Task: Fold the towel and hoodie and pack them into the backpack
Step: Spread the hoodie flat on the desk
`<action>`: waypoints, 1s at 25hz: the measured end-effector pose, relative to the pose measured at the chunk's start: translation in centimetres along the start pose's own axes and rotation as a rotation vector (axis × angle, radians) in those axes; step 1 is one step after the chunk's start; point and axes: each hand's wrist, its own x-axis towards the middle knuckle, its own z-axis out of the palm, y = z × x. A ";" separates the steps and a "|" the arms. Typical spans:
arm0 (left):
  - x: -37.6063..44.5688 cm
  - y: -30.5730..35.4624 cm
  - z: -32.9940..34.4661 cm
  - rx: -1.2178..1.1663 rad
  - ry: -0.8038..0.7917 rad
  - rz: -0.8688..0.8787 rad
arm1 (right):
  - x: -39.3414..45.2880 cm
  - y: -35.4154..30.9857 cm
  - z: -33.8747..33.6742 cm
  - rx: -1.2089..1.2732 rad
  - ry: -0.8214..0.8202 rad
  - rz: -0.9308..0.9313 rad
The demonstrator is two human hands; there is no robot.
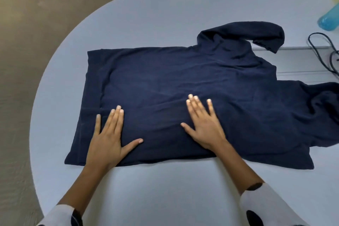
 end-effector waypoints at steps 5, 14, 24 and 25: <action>-0.1 -1.3 -0.1 0.042 -0.024 0.027 | -3.3 10.5 -0.3 -0.011 -0.042 0.267; -0.2 -1.4 -0.2 0.031 -0.011 0.036 | -9.7 17.6 -0.6 -0.007 -0.047 0.301; -0.4 -1.5 0.0 0.026 -0.016 0.038 | -9.6 14.4 -1.3 0.081 0.024 0.432; -0.3 -1.5 0.0 0.025 -0.012 0.041 | -8.7 12.7 -1.3 0.092 0.043 0.402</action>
